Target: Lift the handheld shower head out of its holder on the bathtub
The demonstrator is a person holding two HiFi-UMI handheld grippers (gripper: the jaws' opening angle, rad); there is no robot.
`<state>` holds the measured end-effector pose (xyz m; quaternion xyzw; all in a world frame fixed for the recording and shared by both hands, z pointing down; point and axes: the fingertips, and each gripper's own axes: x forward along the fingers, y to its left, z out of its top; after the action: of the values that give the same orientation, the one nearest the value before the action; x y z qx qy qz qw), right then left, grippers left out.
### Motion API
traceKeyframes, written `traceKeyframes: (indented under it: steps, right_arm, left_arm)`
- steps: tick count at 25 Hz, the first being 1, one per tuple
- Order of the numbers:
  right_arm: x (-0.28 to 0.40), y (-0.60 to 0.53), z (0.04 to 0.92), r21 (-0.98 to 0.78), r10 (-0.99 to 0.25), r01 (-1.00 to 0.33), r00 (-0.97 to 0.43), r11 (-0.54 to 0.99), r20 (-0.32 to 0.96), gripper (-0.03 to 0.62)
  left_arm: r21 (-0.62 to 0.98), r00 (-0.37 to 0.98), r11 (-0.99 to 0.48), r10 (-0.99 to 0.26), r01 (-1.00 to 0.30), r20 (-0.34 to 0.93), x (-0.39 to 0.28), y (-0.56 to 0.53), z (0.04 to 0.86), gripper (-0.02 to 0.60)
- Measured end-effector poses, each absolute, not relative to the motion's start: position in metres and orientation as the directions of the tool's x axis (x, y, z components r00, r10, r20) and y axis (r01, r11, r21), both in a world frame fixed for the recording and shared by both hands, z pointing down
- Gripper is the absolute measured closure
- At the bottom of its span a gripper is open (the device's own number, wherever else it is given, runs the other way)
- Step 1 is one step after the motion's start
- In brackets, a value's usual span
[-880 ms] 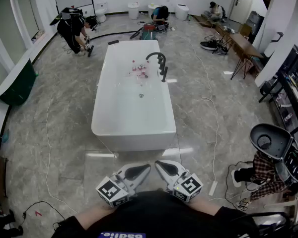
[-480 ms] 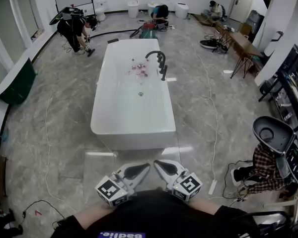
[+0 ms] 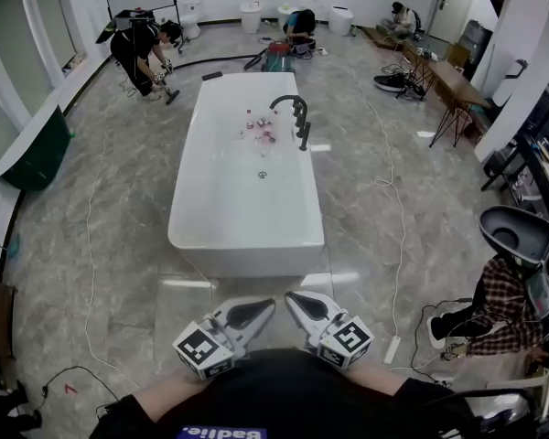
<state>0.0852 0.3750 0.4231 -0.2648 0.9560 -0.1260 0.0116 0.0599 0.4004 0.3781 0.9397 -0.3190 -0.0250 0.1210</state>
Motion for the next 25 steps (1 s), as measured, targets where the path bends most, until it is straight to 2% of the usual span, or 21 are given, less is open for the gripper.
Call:
traceKeyframes:
  steps: [6,14,25]
  right_arm:
    - [0.096,0.353,0.432,-0.228,-0.466,-0.467,-0.883,0.854,0.062,0.592]
    - [0.1,0.291,0.438,-0.222,-0.504,-0.515,-0.857,0.828,0.109,0.592]
    - [0.035,0.125,0.453,-0.237,-0.582,-0.593,-0.804,0.77,0.12,0.592]
  left_arm:
    - [0.239,0.757,-0.732,-0.653,-0.638,0.022,0.068,0.381,0.379,0.581]
    - [0.225,0.758,-0.739,-0.652,-0.635,-0.007,0.064,0.324,0.381,0.581]
    - [0.252,0.821,-0.8,-0.569,-0.544,-0.036,-0.008,0.149,0.387,0.581]
